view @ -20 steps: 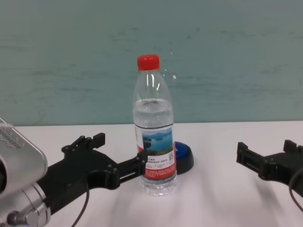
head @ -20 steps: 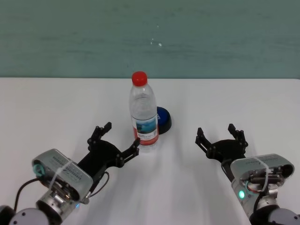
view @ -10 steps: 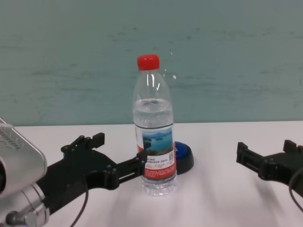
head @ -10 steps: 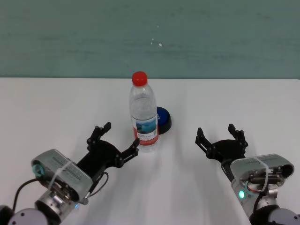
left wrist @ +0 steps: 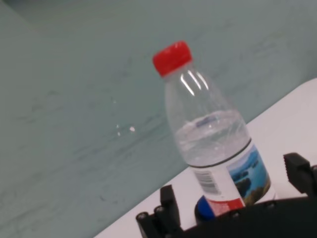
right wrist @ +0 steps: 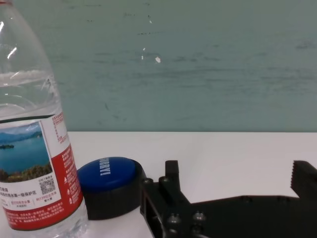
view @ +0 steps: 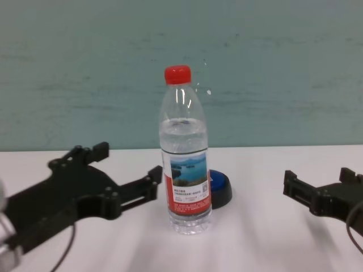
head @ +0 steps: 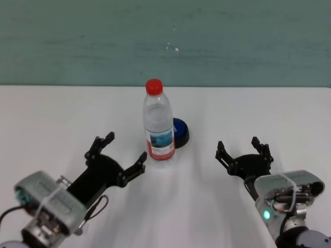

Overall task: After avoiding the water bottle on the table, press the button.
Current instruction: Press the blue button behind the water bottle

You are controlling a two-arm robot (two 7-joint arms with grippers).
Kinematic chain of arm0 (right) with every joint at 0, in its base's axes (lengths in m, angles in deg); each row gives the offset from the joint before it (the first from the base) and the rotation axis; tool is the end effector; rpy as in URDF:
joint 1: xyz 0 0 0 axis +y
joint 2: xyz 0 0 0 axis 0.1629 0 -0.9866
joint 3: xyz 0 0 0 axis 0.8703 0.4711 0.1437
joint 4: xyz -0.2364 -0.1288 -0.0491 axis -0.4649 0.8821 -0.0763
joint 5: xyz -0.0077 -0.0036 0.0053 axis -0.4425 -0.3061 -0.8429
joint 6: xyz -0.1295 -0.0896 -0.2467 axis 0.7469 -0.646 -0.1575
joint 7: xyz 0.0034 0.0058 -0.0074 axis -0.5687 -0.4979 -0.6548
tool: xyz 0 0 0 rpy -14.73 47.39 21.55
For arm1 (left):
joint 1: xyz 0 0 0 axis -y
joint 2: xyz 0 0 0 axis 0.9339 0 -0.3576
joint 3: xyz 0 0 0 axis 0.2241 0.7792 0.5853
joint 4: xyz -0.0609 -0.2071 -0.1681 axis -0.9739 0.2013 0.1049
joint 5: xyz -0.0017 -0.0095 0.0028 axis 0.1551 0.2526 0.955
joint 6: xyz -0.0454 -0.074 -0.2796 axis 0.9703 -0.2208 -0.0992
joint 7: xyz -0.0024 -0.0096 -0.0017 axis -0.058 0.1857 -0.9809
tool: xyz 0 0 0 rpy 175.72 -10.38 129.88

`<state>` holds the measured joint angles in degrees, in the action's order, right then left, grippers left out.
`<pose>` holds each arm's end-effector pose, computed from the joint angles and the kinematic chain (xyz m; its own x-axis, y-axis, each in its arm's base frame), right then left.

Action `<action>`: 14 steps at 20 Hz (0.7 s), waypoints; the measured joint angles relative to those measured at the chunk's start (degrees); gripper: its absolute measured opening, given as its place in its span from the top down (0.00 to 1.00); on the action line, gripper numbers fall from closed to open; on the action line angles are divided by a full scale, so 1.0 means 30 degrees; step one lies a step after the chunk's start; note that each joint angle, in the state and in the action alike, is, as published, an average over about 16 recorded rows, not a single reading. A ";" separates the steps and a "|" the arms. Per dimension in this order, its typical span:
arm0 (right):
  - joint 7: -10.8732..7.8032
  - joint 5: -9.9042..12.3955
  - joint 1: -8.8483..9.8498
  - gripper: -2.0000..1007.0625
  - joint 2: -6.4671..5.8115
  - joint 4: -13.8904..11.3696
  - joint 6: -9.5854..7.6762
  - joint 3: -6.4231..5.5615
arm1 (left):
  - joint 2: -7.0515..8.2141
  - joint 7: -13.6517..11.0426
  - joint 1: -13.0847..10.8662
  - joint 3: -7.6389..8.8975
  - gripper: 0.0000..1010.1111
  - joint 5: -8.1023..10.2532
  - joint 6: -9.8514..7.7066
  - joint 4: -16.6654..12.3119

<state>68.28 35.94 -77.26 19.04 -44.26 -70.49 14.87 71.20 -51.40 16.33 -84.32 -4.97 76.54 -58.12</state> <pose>0.2856 0.0378 -0.2902 0.2028 -0.9779 -0.0509 0.9792 0.2028 0.0058 0.2818 0.0193 -0.2830 0.4693 0.7682 0.4355 -0.8442 0.5350 -0.0340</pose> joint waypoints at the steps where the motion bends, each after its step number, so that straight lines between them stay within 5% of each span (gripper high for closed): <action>1: 0.0000 0.0000 0.0000 0.00 0.0000 0.0000 0.0000 0.0000 | 0.0122 -0.0027 -0.0163 0.0108 0.01 0.0049 0.0062 -0.0204; 14: 0.0000 0.0000 0.0000 0.00 0.0000 0.0000 0.0000 0.0000 | 0.1725 -0.1151 -0.1259 0.1354 0.01 0.1146 0.0928 -0.1693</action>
<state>68.28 35.94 -77.26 19.04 -44.26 -70.49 14.87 76.38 -54.85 12.55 -80.26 -1.53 79.32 -63.20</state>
